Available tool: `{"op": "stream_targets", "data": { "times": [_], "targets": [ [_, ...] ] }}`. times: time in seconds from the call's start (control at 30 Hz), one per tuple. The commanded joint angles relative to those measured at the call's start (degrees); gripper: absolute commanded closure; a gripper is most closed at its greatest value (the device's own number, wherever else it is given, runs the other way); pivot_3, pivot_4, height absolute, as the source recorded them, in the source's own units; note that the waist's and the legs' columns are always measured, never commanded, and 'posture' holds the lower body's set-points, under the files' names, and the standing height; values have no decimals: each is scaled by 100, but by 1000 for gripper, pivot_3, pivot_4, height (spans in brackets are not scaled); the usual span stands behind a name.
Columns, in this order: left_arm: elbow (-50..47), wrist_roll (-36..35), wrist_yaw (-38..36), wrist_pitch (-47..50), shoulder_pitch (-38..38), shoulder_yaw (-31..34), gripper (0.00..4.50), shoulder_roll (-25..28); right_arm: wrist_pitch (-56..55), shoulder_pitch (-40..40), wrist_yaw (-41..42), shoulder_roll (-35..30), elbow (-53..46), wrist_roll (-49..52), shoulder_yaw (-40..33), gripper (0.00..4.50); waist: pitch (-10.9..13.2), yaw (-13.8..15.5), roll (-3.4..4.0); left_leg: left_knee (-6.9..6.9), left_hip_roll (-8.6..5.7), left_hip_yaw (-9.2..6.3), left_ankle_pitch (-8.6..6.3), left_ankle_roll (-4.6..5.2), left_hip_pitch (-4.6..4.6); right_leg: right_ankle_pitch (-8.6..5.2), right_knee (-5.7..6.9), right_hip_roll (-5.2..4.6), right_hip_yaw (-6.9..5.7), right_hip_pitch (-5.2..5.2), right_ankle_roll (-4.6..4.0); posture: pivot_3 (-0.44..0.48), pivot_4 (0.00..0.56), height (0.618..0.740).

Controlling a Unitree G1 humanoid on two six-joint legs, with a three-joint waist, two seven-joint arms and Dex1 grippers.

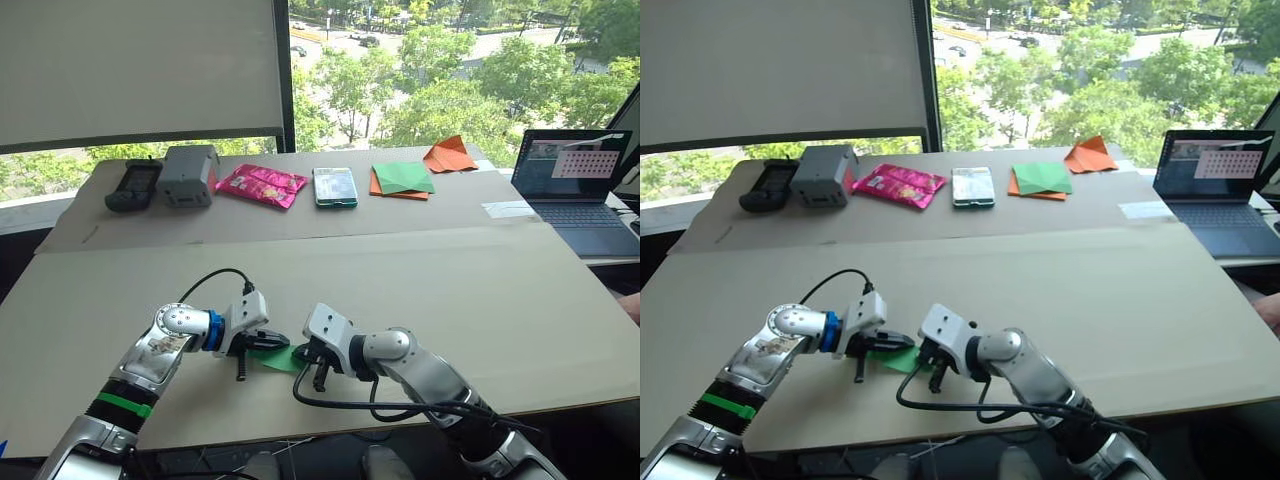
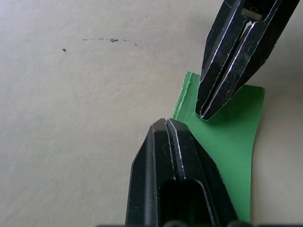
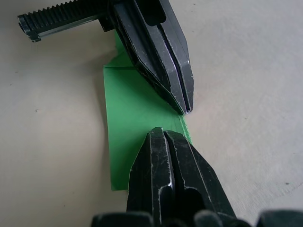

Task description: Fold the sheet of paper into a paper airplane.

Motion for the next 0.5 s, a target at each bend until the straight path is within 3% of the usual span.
{"op": "stream_targets", "data": {
  "times": [0.03, 0.5],
  "targets": [
    [240, 276, -91, -8, 243, -80, 4500, 271, 343, 55, -150, -79, 421, -151, 20, 4486, -2, -9, 0, 0, 1, 0, 0, 0, 2, 0, 1, 1, 0, 0, 0, 0, 150, 732],
    [225, 276, -75, -113, 855, 307, 4500, 737, 437, 38, -95, -116, 298, -100, 54, 4486, -12, -31, 9, -7, 4, 0, -8, 8, 39, 0, 2, -2, 1, 4, -1, 0, 150, 732]
  ]
}}
